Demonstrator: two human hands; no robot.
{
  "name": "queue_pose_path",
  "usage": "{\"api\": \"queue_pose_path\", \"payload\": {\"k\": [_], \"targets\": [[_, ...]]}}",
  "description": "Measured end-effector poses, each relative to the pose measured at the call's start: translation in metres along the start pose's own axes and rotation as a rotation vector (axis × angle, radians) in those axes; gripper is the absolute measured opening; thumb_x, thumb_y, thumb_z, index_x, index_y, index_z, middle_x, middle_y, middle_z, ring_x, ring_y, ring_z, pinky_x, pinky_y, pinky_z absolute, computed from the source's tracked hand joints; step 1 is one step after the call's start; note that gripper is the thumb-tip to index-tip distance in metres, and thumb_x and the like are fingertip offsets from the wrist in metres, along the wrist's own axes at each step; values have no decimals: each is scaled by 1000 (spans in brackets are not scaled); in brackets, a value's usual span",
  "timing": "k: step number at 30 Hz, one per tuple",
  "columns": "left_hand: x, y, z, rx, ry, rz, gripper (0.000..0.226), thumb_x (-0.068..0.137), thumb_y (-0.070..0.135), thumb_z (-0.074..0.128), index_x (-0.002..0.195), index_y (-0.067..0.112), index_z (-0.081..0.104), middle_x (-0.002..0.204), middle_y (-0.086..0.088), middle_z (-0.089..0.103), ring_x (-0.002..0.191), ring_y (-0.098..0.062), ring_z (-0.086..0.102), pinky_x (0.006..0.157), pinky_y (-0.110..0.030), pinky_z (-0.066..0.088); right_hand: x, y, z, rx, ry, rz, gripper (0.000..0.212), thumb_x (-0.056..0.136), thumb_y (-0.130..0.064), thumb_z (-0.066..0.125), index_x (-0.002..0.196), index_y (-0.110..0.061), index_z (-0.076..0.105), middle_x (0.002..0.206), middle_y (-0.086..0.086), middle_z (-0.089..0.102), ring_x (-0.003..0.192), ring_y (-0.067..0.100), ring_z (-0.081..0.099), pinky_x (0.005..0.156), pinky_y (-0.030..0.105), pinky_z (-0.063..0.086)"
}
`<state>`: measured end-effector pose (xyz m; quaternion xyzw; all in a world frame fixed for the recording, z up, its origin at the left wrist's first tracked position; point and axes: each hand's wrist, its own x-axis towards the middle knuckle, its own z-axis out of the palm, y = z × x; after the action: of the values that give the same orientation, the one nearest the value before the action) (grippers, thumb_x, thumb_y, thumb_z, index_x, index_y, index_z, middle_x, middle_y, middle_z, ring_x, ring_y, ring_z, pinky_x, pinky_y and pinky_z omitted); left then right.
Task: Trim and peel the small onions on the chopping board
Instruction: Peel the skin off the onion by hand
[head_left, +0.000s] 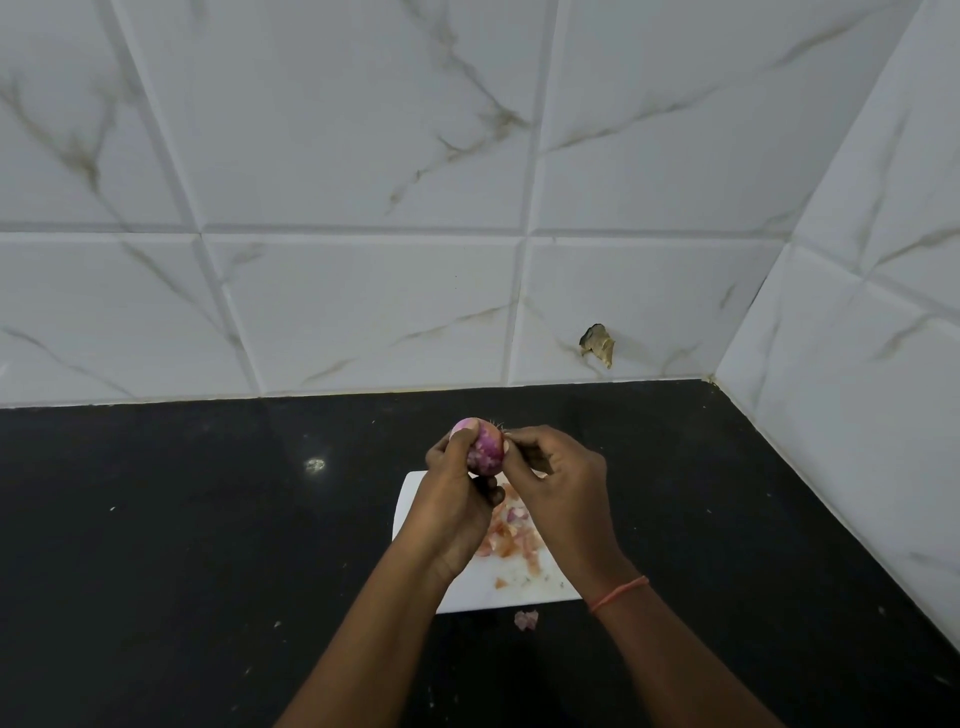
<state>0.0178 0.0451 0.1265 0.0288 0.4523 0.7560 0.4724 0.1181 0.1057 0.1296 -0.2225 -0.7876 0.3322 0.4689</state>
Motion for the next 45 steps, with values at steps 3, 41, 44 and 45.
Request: {"api": "queue_pose_path", "payload": {"k": [3, 41, 44, 45], "targets": [[-1, 0, 0, 10, 3, -17, 49, 101, 32, 54, 144, 11, 42, 113, -14, 59, 75, -15, 58, 58, -27, 47, 0, -1, -1, -7, 4, 25, 11, 86, -8, 71, 96, -14, 73, 87, -11, 70, 85, 4, 68, 75, 14, 54], [-7, 4, -6, 184, -66, 108, 35, 99, 30, 59, 129, 23, 42, 119, -14, 62, 98, -23, 64, 81, -35, 52, 20, 6, -9, -333, -322, -103, 10, 90, -30, 59, 91, -20, 55, 90, -10, 54, 78, 8, 56, 65, 26, 52], [-8, 3, -6, 201, -79, 86, 32, 99, 31, 59, 126, 23, 44, 118, -15, 63, 90, -20, 63, 76, -32, 50, 20, 8, -11, -362, -359, -107, 15, 89, -36, 56, 91, -22, 53, 89, -12, 51, 77, 3, 53, 64, 19, 49], [-9, 4, -6, 196, -84, 71, 32, 99, 31, 60, 125, 24, 44, 117, -15, 63, 86, -19, 63, 75, -32, 50, 20, 8, -12, -356, -363, -100, 16, 88, -37, 55, 90, -21, 52, 88, -12, 50, 77, 2, 52, 64, 17, 48]]}}
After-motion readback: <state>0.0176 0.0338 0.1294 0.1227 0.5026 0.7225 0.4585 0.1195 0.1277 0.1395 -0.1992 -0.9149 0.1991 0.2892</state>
